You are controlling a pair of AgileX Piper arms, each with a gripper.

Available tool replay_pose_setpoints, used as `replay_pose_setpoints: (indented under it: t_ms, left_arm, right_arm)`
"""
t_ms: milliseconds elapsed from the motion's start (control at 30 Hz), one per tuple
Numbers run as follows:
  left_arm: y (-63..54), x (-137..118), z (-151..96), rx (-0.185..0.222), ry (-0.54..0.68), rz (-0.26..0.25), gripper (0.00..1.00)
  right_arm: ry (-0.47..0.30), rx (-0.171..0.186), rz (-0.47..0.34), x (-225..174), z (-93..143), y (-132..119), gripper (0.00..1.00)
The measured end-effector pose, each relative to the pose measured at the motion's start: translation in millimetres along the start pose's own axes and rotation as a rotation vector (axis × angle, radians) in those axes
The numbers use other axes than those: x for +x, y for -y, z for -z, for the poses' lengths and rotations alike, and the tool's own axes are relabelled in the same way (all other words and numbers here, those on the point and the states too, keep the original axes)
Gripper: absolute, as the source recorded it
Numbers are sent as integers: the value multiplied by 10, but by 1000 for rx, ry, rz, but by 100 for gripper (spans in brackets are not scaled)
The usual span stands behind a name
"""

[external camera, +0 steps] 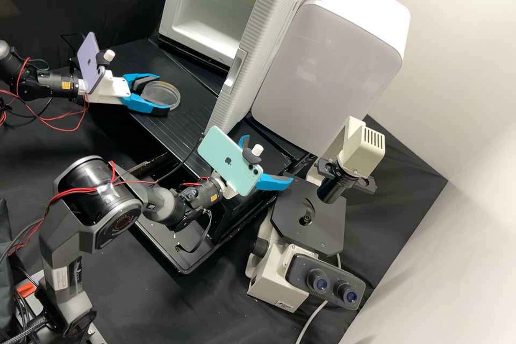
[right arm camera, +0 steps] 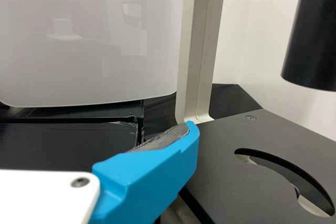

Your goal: Place the petri dish in the incubator

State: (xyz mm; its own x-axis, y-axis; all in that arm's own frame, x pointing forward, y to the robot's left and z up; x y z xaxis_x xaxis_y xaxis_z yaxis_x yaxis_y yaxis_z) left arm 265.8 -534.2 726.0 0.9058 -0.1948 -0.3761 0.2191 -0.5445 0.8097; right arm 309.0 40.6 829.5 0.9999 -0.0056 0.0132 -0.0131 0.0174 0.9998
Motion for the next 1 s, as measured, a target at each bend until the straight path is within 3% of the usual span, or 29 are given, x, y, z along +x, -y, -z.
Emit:
replay_pose_setpoints:
  t_ms: [133,333,767,1000]
  left_arm:
    - [-133,-60,10,-1,-6,-22,0]
    - [-384,-134,-43,7,20,-107,0]
    - [-617,-178,-134,11,53,-182,0]
    - [-754,15,-142,65,18,-221,0]
  right_arm:
    - [0,0,0,0,0,0,100]
    - [0,0,0,0,0,0,100]
    - [0,0,0,0,0,0,100]
    - [0,0,0,0,0,0,100]
